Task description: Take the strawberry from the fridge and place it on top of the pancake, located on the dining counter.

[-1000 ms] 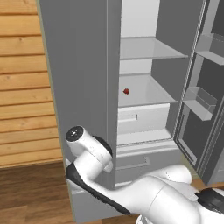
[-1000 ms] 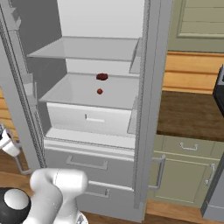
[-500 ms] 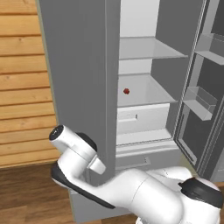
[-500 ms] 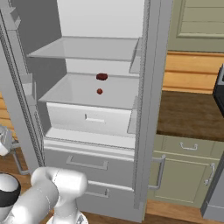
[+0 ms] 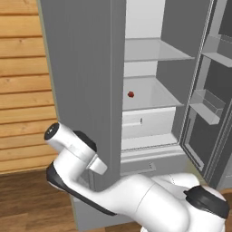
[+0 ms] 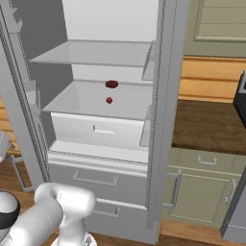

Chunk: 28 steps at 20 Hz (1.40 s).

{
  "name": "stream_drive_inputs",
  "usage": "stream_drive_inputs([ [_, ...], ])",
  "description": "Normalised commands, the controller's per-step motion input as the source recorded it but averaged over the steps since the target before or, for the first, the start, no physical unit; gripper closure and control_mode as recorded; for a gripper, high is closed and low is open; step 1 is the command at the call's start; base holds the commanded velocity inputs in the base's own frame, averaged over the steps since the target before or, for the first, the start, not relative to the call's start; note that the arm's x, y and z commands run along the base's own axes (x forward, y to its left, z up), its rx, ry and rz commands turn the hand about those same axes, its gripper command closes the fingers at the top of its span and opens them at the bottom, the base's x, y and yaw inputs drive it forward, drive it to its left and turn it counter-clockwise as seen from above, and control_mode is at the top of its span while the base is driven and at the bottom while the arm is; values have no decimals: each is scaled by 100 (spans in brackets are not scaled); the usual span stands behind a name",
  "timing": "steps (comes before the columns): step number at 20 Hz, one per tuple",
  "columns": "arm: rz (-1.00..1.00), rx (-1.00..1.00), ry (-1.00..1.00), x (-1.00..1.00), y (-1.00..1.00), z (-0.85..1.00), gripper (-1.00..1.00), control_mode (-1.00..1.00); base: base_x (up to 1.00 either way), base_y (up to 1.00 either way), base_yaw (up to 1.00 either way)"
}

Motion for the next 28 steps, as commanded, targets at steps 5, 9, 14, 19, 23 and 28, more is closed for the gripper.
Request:
stream_drive_inputs([
  [5, 7, 0, 0, -15, 0, 47, -100, -100, 0, 0, 0],
  [9, 14, 6, 0, -49, -10, 43, -100, -100, 0, 0, 0],
  [14, 23, 18, 0, -43, -32, 61, -100, -100, 0, 0, 0],
  [19, 24, 26, 0, -34, -47, 74, -100, -100, 0, 0, 0],
  [23, 22, 35, -2, -32, -51, 58, -100, -100, 0, 0, 0],
  [28, 17, 43, -1, -6, -59, 53, -100, -100, 0, 0, 0],
])
